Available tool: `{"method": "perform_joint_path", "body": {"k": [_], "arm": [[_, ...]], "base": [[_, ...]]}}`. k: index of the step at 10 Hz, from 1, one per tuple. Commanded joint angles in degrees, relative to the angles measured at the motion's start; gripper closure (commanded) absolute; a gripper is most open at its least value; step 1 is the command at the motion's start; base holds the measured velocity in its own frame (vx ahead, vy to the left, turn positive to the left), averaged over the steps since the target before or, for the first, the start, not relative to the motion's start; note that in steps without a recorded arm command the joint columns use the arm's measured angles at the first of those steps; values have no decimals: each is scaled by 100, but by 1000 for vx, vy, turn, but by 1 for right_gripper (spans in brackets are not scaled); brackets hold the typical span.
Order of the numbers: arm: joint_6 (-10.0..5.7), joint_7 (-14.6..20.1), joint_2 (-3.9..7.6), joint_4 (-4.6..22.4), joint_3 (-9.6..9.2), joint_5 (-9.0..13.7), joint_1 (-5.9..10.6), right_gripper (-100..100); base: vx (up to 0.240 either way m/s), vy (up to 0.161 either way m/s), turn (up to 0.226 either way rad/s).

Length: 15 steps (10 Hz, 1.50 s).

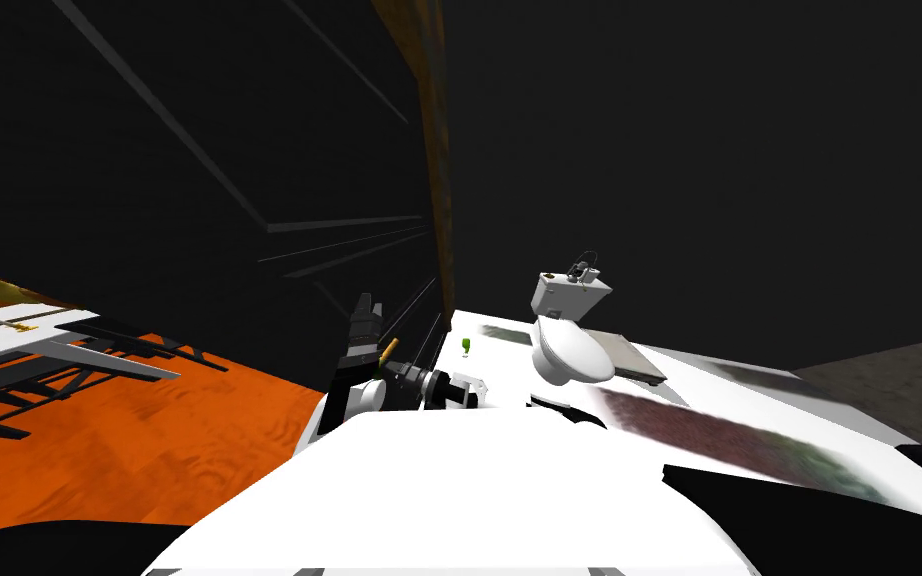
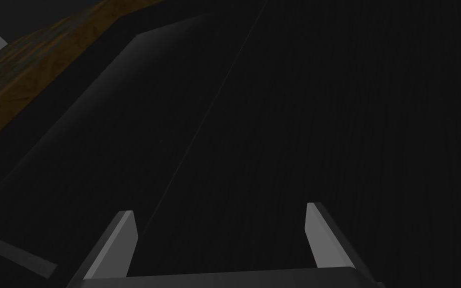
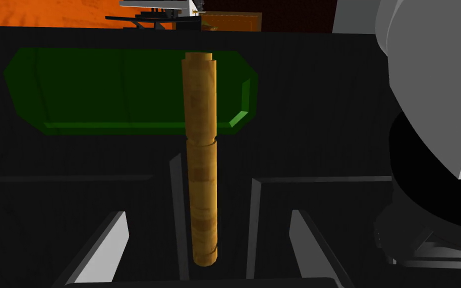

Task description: Push the door open

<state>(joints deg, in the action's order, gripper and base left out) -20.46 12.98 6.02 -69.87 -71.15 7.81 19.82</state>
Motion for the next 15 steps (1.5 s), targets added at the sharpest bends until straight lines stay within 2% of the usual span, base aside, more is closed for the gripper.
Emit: {"method": "perform_joint_path", "body": {"k": [1,5,6,7,12,13,15], "arm": [[-12,-15,-43,60,31,-8,-23,-100],[-37,-40,-131,171,87,-23,-66,-100],[-33,-36,-116,155,80,-20,-60,-100],[-33,-36,-116,155,80,-20,-60,100],[-33,-36,-116,155,80,-20,-60,100],[0,-93,-134,238,266,-43,-87,-100],[46,-176,-207,359,533,-75,-125,-100]], "base": [[72,180,48],[51,163,28],[20,70,-4],[-1,-7,-1],[-4,-15,1],[-83,16,-68],[-179,33,-82]]}}
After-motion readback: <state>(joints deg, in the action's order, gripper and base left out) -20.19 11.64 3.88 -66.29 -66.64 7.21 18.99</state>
